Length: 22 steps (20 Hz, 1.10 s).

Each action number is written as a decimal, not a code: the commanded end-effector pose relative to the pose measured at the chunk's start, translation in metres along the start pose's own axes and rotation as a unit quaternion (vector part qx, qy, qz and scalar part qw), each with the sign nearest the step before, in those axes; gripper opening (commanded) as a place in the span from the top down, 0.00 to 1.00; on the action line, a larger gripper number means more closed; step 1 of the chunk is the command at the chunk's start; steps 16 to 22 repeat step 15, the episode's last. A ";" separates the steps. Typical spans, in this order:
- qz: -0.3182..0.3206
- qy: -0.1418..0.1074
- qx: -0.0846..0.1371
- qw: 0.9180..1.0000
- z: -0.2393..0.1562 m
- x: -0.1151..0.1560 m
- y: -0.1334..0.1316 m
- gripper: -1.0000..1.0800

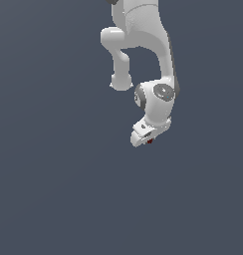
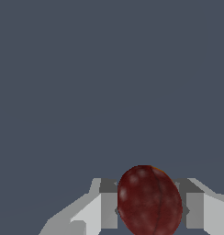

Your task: Pick up the object and move it to a goal position.

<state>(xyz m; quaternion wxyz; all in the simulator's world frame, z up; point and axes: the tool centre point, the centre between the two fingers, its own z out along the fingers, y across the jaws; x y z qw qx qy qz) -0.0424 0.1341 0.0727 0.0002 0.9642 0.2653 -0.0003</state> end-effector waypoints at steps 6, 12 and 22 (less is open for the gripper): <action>0.000 0.000 0.000 1.000 -0.017 -0.001 -0.068 1.00; 0.000 0.000 0.000 1.000 -0.023 0.001 -0.094 1.00; 0.000 0.000 0.000 1.000 -0.024 0.001 -0.098 1.00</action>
